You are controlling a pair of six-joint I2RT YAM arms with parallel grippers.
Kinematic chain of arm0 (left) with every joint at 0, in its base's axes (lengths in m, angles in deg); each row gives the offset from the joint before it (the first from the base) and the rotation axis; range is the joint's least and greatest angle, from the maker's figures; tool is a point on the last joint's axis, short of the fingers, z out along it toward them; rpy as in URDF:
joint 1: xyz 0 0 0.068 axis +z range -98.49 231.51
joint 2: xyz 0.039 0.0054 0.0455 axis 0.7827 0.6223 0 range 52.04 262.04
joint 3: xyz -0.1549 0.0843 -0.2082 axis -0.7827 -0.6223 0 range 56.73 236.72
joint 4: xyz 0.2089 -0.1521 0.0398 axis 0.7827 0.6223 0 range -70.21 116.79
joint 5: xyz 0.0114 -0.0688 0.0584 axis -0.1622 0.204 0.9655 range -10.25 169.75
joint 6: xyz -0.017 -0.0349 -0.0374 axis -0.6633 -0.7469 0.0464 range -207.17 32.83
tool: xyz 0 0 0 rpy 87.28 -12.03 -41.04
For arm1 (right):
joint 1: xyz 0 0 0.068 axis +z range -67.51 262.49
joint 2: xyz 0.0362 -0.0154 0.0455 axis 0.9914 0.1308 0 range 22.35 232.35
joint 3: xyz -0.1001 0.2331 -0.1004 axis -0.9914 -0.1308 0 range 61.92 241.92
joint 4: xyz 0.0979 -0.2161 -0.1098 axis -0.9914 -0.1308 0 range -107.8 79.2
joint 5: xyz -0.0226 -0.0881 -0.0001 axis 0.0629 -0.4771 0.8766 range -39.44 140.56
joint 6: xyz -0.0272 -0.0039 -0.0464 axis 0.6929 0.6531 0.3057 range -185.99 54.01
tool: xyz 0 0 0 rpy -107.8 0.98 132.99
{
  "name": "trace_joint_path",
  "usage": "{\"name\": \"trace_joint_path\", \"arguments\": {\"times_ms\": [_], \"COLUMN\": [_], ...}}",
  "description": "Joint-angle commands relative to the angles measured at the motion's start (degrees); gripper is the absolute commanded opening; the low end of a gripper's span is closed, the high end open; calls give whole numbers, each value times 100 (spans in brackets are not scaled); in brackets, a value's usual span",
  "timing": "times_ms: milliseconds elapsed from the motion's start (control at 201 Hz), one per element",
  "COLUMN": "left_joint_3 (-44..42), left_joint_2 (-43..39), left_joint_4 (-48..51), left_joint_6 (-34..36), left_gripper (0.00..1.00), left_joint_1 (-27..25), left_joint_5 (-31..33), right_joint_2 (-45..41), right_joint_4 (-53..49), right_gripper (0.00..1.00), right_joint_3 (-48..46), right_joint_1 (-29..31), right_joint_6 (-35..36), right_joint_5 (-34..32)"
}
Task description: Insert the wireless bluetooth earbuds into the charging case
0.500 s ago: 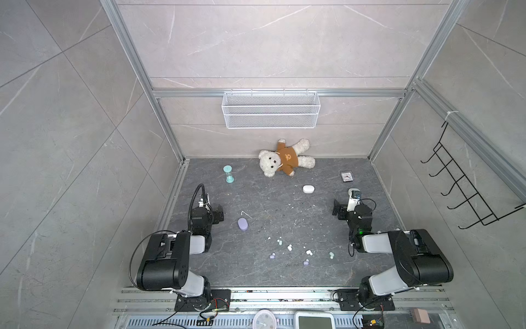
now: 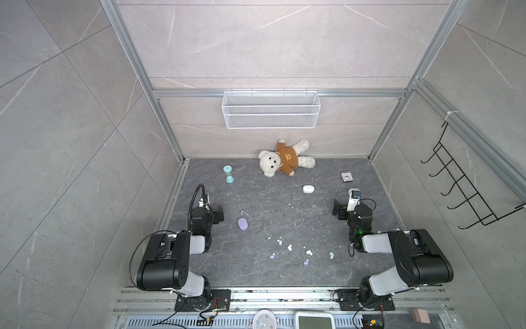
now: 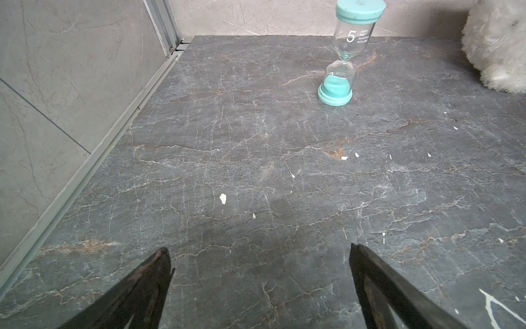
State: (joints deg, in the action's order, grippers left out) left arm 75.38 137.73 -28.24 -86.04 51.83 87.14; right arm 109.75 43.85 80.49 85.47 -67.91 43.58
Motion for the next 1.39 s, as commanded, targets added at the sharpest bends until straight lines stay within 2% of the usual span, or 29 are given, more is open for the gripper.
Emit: {"name": "trace_joint_path", "arguments": {"times_ms": [0,781,846,896,941,1005,1150,1264,1389], "left_joint_3": [154,193,203,377,820,1387,2018,2372,2632], "left_joint_2": [18,27,-32,-318,-720,-1102,-1682,-1995,-2203], "left_joint_4": [-120,-44,-46,433,1790,2985,4555,5723,6766], "left_joint_6": [-79,-92,-78,-35,-12,14,-605,-1206,-1851], "left_gripper": [100,100,99,97,95,94,97,98,98], "left_joint_1": [20,65,65,52,43,30,-13,-155,-560], "left_joint_5": [41,-80,-47,-55,-248,-443,-953,-1175,-1130], "right_joint_2": [-9,-24,-356,-730,-1080,-1505,-1663,-1783,-1893], "right_joint_4": [-51,-49,-697,-1609,-2387,-3255,-5323,-6211,-7060], "right_gripper": [100,100,100,100,100,100,100,100,100], "right_joint_3": [99,106,321,655,996,1395,2438,2790,3124], "right_joint_1": [9,9,8,9,7,9,7,16,18], "right_joint_6": [-81,-107,-163,-206,-282,-214,-474,-666,-827], "right_joint_5": [57,59,-93,-238,-342,-142,-65,143,461]}}
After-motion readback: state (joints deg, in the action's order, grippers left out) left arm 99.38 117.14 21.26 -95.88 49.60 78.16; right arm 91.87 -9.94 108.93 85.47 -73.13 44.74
